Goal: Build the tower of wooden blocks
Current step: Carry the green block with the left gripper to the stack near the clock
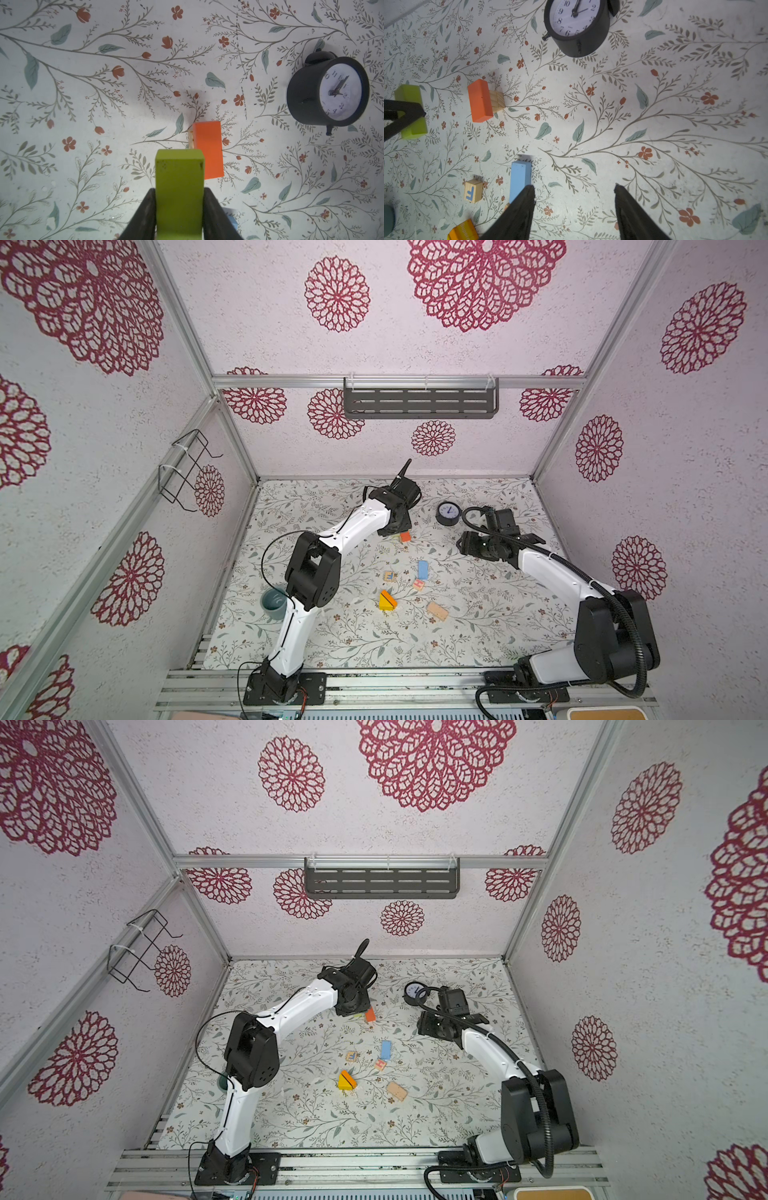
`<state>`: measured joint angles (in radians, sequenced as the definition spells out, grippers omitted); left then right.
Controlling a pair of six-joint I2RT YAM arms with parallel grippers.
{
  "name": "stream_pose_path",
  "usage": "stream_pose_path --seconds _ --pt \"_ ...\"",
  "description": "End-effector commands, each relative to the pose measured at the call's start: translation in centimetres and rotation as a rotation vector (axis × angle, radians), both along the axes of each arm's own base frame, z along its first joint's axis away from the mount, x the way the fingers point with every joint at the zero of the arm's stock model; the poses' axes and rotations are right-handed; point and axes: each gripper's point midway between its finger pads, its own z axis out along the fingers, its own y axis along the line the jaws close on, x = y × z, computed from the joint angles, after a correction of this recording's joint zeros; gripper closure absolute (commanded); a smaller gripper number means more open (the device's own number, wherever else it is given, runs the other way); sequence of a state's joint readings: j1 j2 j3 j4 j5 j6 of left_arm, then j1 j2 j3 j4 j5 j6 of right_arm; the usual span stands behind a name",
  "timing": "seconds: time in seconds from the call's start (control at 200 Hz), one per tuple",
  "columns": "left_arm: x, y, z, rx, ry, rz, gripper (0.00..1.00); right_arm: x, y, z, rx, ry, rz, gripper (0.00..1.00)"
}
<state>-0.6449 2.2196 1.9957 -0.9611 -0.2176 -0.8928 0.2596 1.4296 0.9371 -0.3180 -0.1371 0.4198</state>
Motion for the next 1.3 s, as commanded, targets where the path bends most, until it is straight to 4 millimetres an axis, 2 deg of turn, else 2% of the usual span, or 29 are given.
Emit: stream_pose_path --seconds 0.0,0.66,1.056,1.296 --pt "0.1 0.3 -1.0 0.025 0.040 -0.003 0.63 0.0 0.0 1.2 0.020 -0.031 -0.007 0.36" --pt "2.1 -3.9 -1.7 -0.070 0.036 -0.016 0.63 0.0 0.1 1.6 0.031 -0.045 -0.007 0.36" --pt "1.7 -4.0 -2.9 -0.057 0.058 -0.009 0.61 -0.1 0.2 1.7 0.040 -0.048 -0.004 0.37" --pt "1.8 -3.9 -2.5 -0.057 0.049 -0.006 0.61 -0.1 0.2 1.8 0.042 -0.052 -0.004 0.37"
